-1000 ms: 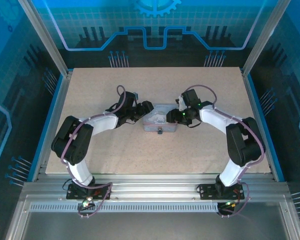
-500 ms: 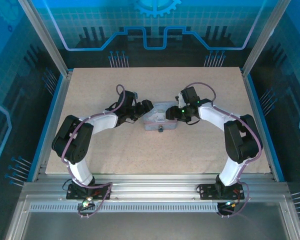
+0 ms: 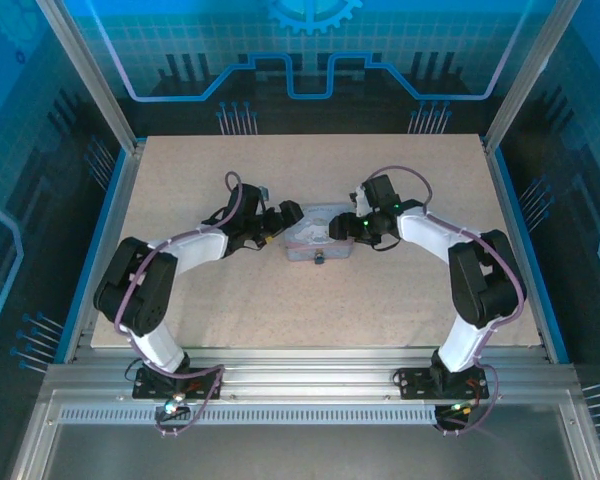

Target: Unlock a padlock with a key

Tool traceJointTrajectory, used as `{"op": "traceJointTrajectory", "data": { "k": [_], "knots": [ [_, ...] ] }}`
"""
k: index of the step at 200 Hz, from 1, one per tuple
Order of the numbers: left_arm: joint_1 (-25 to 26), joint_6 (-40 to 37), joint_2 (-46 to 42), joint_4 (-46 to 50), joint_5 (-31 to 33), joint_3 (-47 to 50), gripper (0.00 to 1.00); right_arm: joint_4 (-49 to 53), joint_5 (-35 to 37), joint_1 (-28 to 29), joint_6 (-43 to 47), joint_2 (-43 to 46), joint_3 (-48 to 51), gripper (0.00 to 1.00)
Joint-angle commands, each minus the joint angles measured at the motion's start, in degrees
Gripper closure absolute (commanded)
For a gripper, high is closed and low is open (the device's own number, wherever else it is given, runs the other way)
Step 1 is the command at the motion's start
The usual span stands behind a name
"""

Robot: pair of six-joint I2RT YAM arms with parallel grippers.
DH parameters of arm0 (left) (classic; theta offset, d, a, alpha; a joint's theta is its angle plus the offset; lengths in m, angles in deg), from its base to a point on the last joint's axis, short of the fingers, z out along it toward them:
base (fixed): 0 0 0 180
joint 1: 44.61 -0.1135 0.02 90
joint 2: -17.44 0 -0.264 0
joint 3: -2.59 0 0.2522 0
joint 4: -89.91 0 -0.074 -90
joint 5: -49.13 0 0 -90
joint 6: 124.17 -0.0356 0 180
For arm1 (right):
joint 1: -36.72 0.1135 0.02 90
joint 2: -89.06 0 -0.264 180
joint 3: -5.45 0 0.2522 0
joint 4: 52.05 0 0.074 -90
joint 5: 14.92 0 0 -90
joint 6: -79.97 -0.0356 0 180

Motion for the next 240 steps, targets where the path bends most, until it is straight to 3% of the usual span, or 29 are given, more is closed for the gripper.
{"op": "traceJointTrajectory", "data": {
  "k": [1, 111, 150, 168, 211, 240],
  "knots": [
    [-0.82, -2.24, -3.46, 1.89, -0.74, 1.32, 0.01, 0.34, 0.28, 0.58, -0.3, 2.66, 0.7, 0.27],
    [0.19, -4.28, -20.27, 10.95, -1.44, 12.29, 0.05, 4.66, 4.42, -0.96, -0.01, 12.53, 4.28, 0.28],
    [7.06, -4.9, -26.71, 17.59, 2.9, 13.34, 0.07, 15.45, 14.95, -2.84, -2.11, 11.0, -2.05, 0.34],
    [11.08, -4.09, -28.41, 18.77, 4.83, 13.48, 0.08, 19.78, 18.54, -4.07, -3.41, 7.98, -6.04, 0.43],
    [18.53, -3.2, -29.4, 19.72, 8.75, 12.92, 0.1, 23.24, 21.46, -7.3, -5.35, 0.85, -11.94, 0.47],
    [21.27, -3.45, -28.57, 20.54, 9.24, 11.4, 0.1, 23.55, 20.62, -9.06, -4.69, -4.8, -15.18, 0.55]
  ]
}}
